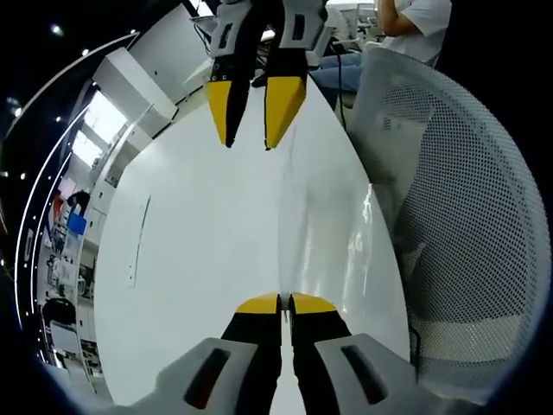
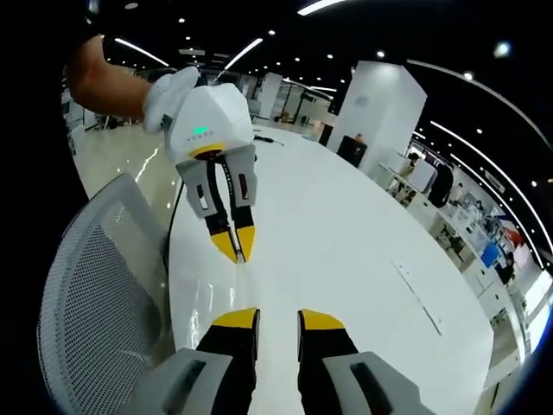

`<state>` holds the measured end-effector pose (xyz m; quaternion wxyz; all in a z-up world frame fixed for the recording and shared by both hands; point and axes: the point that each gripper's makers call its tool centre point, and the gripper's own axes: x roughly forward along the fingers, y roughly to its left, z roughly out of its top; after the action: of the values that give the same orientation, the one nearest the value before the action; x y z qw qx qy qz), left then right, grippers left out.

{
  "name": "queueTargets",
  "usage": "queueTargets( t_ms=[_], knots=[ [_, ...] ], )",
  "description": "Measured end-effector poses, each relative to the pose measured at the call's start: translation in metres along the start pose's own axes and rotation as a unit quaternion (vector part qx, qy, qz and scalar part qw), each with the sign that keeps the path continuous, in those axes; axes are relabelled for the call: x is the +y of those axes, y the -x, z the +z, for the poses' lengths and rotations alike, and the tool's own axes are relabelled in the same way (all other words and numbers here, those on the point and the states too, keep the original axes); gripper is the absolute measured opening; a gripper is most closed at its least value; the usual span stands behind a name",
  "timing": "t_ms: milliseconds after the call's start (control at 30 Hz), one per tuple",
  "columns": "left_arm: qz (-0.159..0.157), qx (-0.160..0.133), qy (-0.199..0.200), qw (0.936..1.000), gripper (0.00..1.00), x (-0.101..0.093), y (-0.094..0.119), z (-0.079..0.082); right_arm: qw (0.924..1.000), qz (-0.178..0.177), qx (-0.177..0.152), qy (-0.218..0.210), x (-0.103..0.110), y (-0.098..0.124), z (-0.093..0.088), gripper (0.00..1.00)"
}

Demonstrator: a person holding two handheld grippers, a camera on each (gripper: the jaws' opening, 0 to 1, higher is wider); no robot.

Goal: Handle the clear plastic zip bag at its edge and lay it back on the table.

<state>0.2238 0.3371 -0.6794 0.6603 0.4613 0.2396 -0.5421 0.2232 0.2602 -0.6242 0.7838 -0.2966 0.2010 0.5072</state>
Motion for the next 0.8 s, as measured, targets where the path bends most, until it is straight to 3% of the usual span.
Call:
queueTargets(
  t_ms=[800],
  knots=[
    [0.021,-0.007,-0.026,0.9994,0.0,0.011,0.015,0.017,0.9999,0.012,-0.004,-0.002,0.007,-0.01,0.009,0.14]
  ],
)
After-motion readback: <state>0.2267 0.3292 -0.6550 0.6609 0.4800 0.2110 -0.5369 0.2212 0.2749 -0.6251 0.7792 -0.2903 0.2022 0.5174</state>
